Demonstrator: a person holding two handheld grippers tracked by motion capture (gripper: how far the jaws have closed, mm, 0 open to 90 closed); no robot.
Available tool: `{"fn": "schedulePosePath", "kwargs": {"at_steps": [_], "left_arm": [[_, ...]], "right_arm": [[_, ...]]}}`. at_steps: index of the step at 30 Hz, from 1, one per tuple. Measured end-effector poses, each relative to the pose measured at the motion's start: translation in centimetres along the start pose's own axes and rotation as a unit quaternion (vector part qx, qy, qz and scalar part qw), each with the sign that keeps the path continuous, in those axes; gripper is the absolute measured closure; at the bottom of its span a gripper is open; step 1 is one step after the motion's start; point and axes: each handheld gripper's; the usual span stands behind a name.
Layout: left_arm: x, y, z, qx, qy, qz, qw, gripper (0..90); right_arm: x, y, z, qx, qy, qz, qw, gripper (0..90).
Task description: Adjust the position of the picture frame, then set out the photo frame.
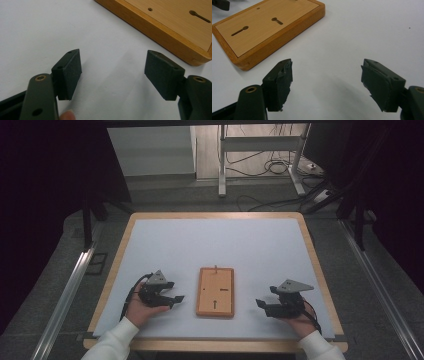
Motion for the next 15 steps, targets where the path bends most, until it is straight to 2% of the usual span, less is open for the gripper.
{"fn": "schedulePosePath", "kwargs": {"at_steps": [7, 15], "left_arm": [[-0.05, 0.11, -0.05, 0.0, 0.002, -0.001, 1.0, 29.6], [-0.04, -0.03, -0.24, 0.001, 0.006, -0.003, 1.0, 29.6]], "right_arm": [[0.34, -0.4, 0.01, -0.014, -0.009, -0.003, 0.9999, 25.2], [0.26, -0.51, -0.06, -0.017, -0.007, -0.003, 0.9998, 25.2]]}}
Point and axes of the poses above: each handheld gripper's, and its own axes: x roughly forward along the jaws, z roughly out of its underside, y roughly to its right, and after that the axes turned 11 degrees about x, right-handed
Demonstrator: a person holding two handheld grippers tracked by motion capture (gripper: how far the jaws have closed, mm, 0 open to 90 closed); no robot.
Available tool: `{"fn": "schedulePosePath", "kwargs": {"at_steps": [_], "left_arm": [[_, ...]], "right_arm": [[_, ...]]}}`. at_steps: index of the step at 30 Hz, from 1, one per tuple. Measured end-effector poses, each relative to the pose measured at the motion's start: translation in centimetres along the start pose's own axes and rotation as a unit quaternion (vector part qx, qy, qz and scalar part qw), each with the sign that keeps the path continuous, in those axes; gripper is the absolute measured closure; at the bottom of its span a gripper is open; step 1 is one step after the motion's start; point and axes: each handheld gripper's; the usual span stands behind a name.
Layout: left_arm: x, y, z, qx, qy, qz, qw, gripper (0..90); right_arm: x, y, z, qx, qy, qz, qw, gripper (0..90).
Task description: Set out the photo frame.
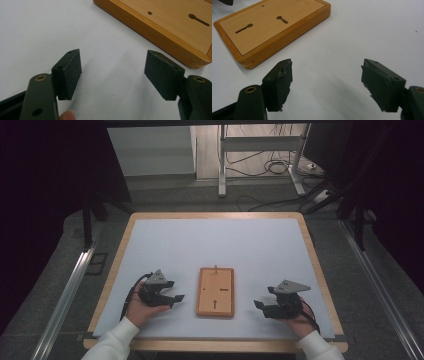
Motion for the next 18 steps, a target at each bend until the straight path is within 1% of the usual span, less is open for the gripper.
{"fn": "schedulePosePath", "kwargs": {"at_steps": [5, 7, 8, 10, 11, 13, 15, 18], "left_arm": [[0.3, 0.0, -0.7, 0.003, 0.007, 0.005, 1.0, 29.6], [0.4, 0.0, -1.2, 0.009, 0.012, 0.006, 0.9999, 29.6], [0.5, 0.1, -1.8, 0.012, 0.014, 0.014, 0.9997, 30.5], [0.4, 0.1, -2.1, 0.013, 0.019, 0.017, 0.9996, 31.0], [0.2, 0.1, -2.7, 0.014, 0.028, 0.021, 0.9993, 30.9], [0.1, 0.1, -3.3, 0.016, 0.032, 0.02, 0.9992, 30.7], [0.2, 0.0, -3.7, 0.02, 0.031, 0.017, 0.9992, 30.6], [0.5, 0.0, -4.0, 0.021, 0.031, 0.019, 0.9991, 30.3]], "right_arm": [[0.1, 0.0, 0.2, -0.001, -0.01, 0.009, 0.9999, 25.0], [0.1, 0.0, 0.2, 0.0, -0.009, 0.009, 0.9999, 25.0], [0.2, -0.1, 0.1, 0.0, -0.009, 0.01, 0.9999, 25.0], [0.2, -0.1, 0.1, -0.001, -0.01, 0.009, 0.9999, 25.0], [0.3, -0.2, 0.1, -0.002, -0.01, 0.008, 0.9999, 25.0], [0.3, -0.2, 0.1, -0.003, -0.011, 0.007, 0.9999, 25.0], [0.3, -0.2, 0.1, -0.002, -0.011, 0.006, 0.9999, 25.0], [0.2, -0.2, 0.0, -0.001, -0.01, 0.005, 0.9999, 25.0]]}}
Point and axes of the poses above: each handheld gripper's, and its own axes: x roughly forward along the jaws, z roughly out of its underside, y roughly to its right, and after that the axes turned 11 degrees about x, right-handed
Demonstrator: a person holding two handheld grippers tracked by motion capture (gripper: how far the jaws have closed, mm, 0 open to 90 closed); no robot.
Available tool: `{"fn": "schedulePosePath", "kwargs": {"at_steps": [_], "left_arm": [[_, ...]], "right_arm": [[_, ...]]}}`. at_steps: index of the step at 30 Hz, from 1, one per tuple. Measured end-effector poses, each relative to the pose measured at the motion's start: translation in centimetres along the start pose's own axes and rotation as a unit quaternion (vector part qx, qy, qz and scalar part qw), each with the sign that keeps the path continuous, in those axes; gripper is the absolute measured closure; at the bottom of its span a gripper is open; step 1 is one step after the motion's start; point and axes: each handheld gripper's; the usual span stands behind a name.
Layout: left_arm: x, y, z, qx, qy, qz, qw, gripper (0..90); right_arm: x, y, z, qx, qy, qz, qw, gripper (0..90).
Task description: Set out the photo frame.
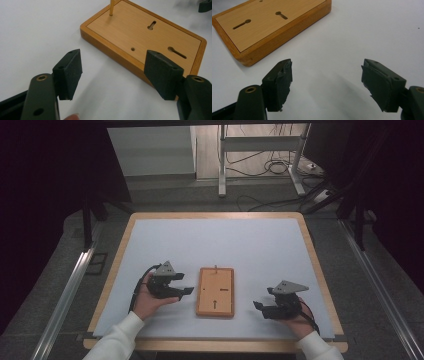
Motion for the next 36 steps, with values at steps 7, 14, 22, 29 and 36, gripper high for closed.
{"fn": "schedulePosePath", "kwargs": {"at_steps": [7, 14, 22, 29, 36], "left_arm": [[0.8, -0.4, -1.5, -0.007, 0.013, 0.012, 0.9998, 27.4], [2.2, -0.5, -3.2, 0.007, 0.026, 0.037, 0.999, 24.8], [4.2, -0.3, -4.4, 0.014, 0.012, 0.039, 0.9991, 25.8], [5.5, -0.7, -5.1, 0.022, 0.013, 0.025, 0.9994, 29.1], [7.1, -1.9, -5.3, 0.014, 0.018, 0.034, 0.9992, 34.4]], "right_arm": [[-0.2, -0.1, -0.1, 0.0, 0.002, -0.001, 1.0, 25.0], [-0.4, 0.0, -0.1, 0.0, 0.004, 0.001, 1.0, 25.0], [-0.9, 0.2, -0.3, 0.004, 0.012, 0.004, 0.9999, 24.9], [-0.8, 0.2, -0.2, 0.003, 0.009, 0.004, 0.9999, 24.9], [-0.7, 0.0, -0.4, 0.009, 0.01, -0.006, 0.9999, 25.0]]}}
Point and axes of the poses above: each handheld gripper's, and its own axes: x roughly forward along the jaws, z roughly out of its underside, y roughly to its right, and after that the axes turned 11 degrees about x, right-handed
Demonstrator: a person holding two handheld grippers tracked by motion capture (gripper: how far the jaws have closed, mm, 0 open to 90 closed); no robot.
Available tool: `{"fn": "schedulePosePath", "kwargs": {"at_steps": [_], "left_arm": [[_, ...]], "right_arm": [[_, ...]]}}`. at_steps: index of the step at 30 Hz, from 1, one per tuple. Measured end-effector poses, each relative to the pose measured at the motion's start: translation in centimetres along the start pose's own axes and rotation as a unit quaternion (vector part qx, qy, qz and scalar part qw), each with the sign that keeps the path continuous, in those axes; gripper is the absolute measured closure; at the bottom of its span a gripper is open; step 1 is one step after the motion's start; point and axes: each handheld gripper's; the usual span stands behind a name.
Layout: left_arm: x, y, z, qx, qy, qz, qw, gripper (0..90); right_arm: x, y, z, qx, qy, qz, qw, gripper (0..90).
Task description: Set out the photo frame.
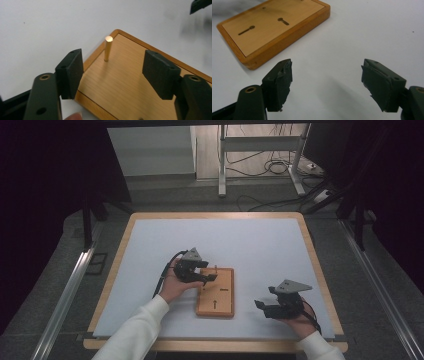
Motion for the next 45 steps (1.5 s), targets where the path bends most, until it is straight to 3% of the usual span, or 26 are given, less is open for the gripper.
{"fn": "schedulePosePath", "kwargs": {"at_steps": [15, 19, 20, 25, 39, 43, 45], "left_arm": [[2.1, -0.8, -0.8, 0.03, -0.01, 0.011, 0.9994, 54.3], [2.5, -0.7, -0.9, 0.036, -0.015, 0.017, 0.9991, 62.1], [2.6, -0.7, -0.9, 0.036, -0.015, 0.02, 0.9991, 68.7], [2.7, -0.6, -0.8, 0.045, -0.029, 0.012, 0.9985, 81.0], [2.7, -1.2, -0.8, 0.002, -0.027, 0.03, 0.9992, 83.9], [2.7, -1.5, -0.8, -0.006, -0.032, 0.04, 0.9987, 83.2], [2.8, -1.5, -0.9, -0.019, -0.03, 0.043, 0.9984, 83.0]], "right_arm": [[0.2, 0.0, 0.2, -0.001, -0.005, 0.002, 1.0, 24.9], [0.3, -0.1, 0.1, 0.002, -0.005, -0.005, 1.0, 25.0], [0.3, -0.2, 0.1, 0.002, -0.005, -0.007, 1.0, 25.0], [0.3, -0.1, 0.2, 0.004, -0.007, -0.008, 0.9999, 24.9], [0.4, -0.1, 0.2, 0.003, -0.004, -0.016, 0.9999, 24.7], [0.3, -0.5, 0.1, -0.005, 0.003, -0.012, 0.9999, 24.6], [0.2, -0.7, 0.0, -0.012, 0.007, -0.011, 0.9998, 24.6]]}}
Point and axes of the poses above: each handheld gripper's, and its own axes: x roughly forward along the jaws, z roughly out of its underside, y roughly to its right, and after that the axes turned 11 degrees about x, right-handed
